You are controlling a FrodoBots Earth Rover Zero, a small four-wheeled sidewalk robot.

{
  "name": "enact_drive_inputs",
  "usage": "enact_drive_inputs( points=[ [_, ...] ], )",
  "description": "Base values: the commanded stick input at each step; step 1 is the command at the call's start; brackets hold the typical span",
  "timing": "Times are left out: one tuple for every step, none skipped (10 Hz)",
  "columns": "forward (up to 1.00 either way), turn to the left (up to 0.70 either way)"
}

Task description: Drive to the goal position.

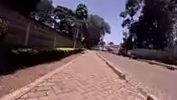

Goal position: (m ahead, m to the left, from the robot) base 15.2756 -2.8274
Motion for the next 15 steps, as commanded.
enact_drive_inputs(
  points=[
    [0.70, 0.00],
    [0.70, 0.00],
    [0.70, 0.00],
    [0.70, 0.00],
    [0.70, 0.00],
    [0.70, 0.00],
    [0.70, 0.00],
    [0.70, 0.00],
    [0.70, 0.00],
    [0.70, 0.00],
    [0.70, 0.00],
    [0.70, 0.00],
    [0.70, 0.00],
    [0.70, 0.00],
    [0.70, 0.00]
  ],
)
